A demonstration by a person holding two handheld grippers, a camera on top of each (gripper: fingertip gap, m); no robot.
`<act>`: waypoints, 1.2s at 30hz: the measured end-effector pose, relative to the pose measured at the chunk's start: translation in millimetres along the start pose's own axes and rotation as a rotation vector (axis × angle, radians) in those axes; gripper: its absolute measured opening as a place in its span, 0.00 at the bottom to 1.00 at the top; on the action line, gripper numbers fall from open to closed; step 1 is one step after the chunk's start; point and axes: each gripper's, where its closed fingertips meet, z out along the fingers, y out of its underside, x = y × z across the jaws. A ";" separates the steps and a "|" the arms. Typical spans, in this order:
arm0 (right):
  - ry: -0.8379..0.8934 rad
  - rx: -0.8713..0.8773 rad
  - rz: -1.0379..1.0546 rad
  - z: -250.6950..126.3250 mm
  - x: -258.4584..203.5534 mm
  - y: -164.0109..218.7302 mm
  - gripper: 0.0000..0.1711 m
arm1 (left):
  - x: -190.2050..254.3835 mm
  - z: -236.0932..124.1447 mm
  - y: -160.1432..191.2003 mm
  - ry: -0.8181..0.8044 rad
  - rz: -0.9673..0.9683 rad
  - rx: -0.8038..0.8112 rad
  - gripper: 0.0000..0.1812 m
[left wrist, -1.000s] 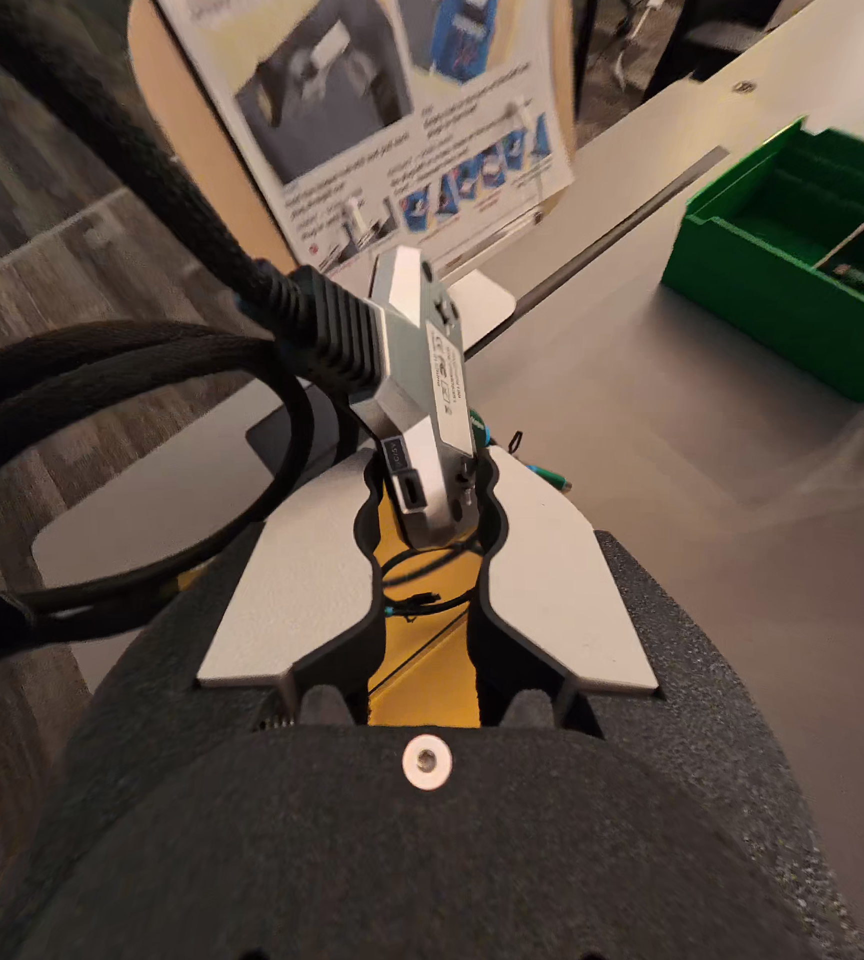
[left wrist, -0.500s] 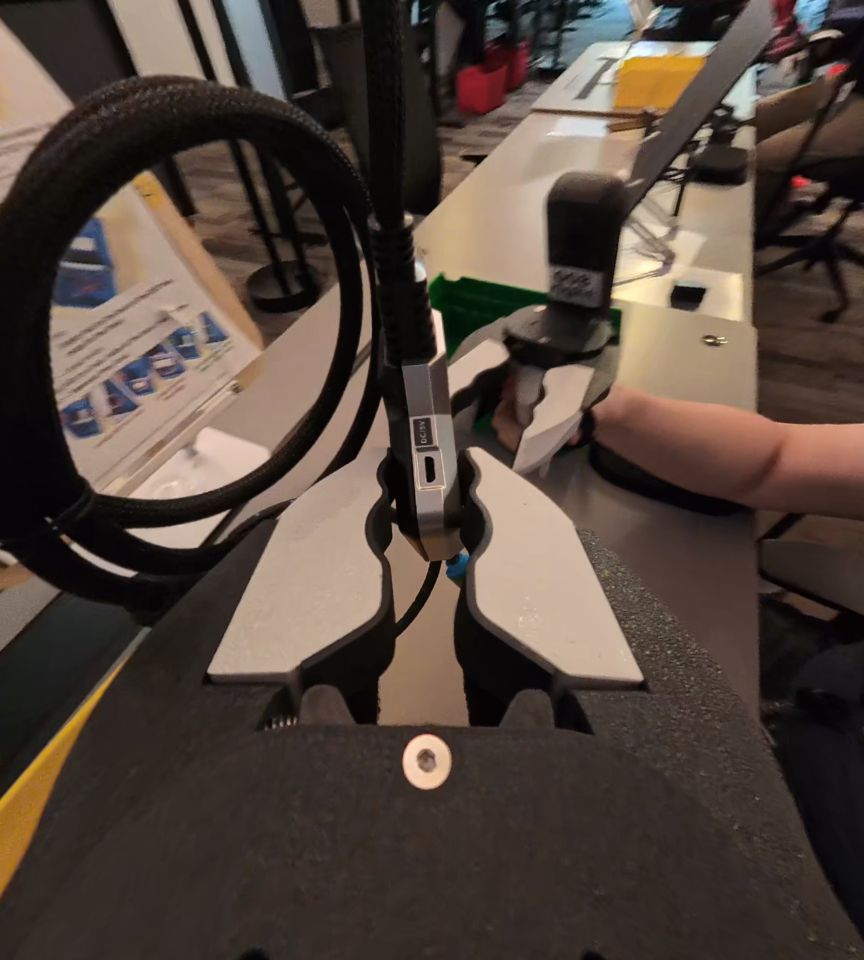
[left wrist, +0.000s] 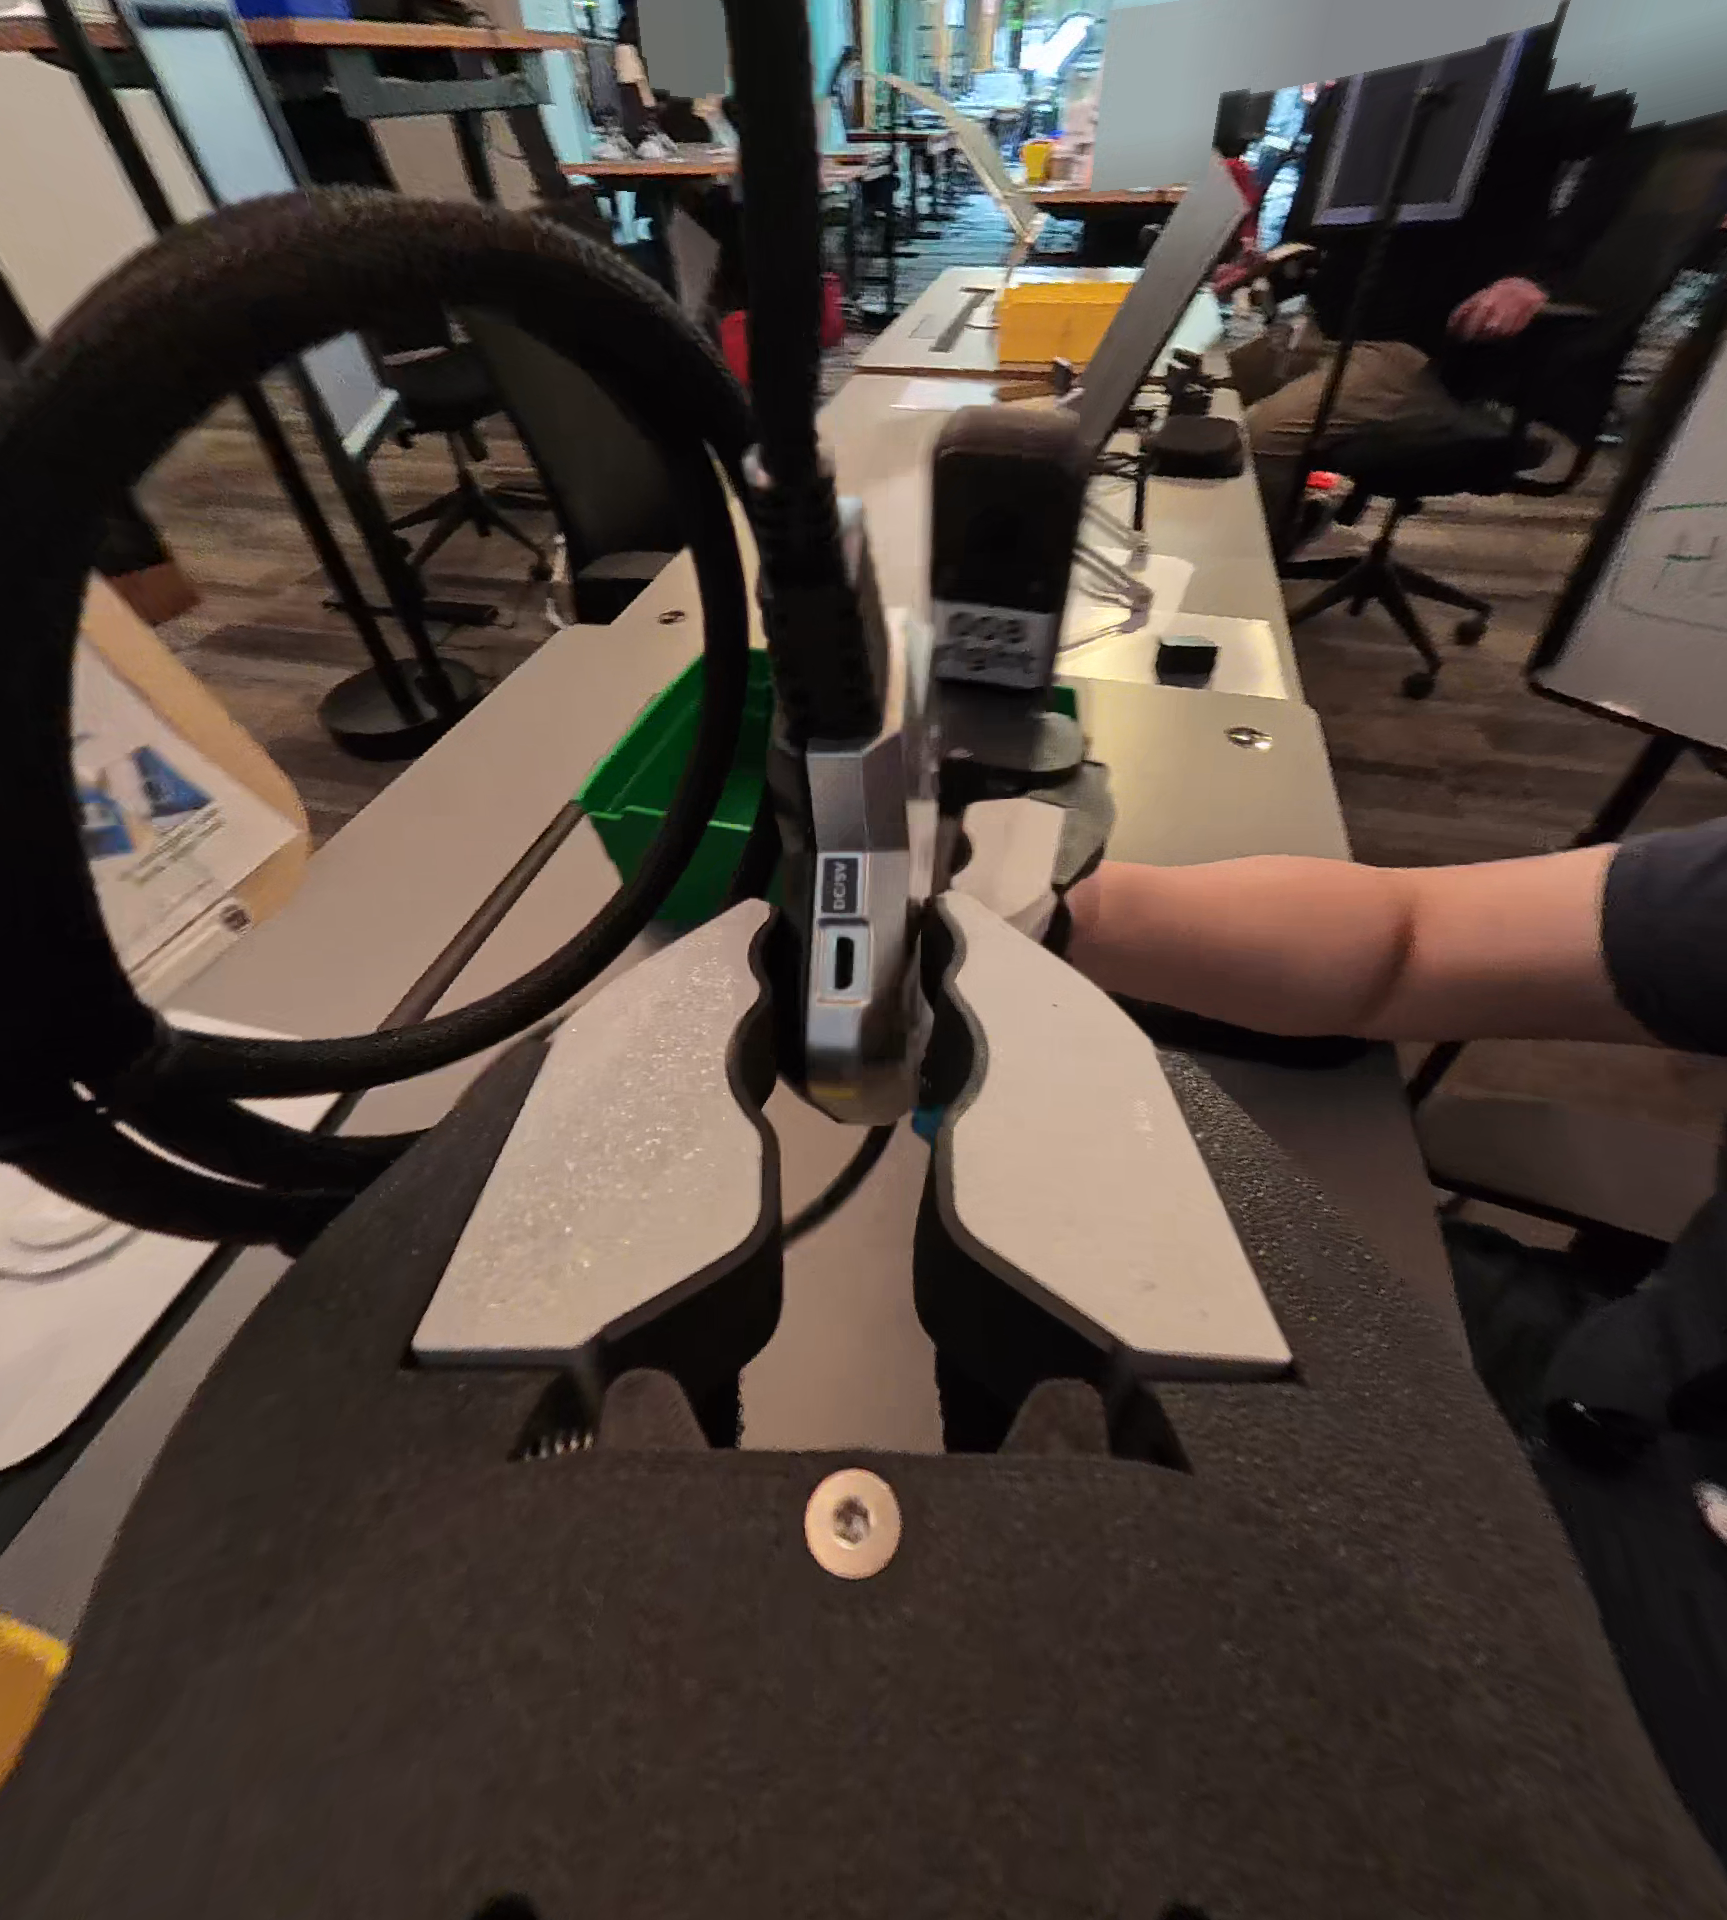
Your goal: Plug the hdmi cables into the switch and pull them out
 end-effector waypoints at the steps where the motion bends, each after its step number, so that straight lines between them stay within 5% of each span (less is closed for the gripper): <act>1: 0.058 -0.017 -0.057 -1.6 5.3 -0.1 0.08 | -5.6 -0.3 2.7 -0.033 -0.020 0.006 0.15; 6: 0.343 -0.190 -0.371 -12.9 29.7 1.3 0.07 | -29.5 -8.1 25.4 -0.219 -0.058 -0.011 0.28; 12: 0.497 -0.475 -0.677 -21.2 51.8 28.6 0.08 | -38.7 -21.8 49.9 -0.328 -0.007 -0.119 0.20; 15: 0.527 -0.597 -0.770 -25.6 60.5 41.6 0.08 | -38.0 -34.0 47.0 -0.403 0.102 -0.154 0.17; 19: 0.522 -0.687 -0.778 -25.4 64.1 56.2 0.08 | -38.4 -40.1 38.1 -0.559 0.376 -0.183 0.34; 21: 0.514 -0.753 -0.790 -24.9 66.2 69.0 0.08 | -38.0 -30.8 46.4 -0.591 0.518 -0.235 0.33; 31: 0.435 -0.934 -0.922 -20.7 57.0 95.5 0.08 | -57.6 19.4 125.9 -0.451 0.592 -0.478 0.33; 36: 0.420 -0.962 -0.958 -19.9 51.0 94.1 0.08 | -57.6 29.4 127.2 -0.433 0.617 -0.421 0.19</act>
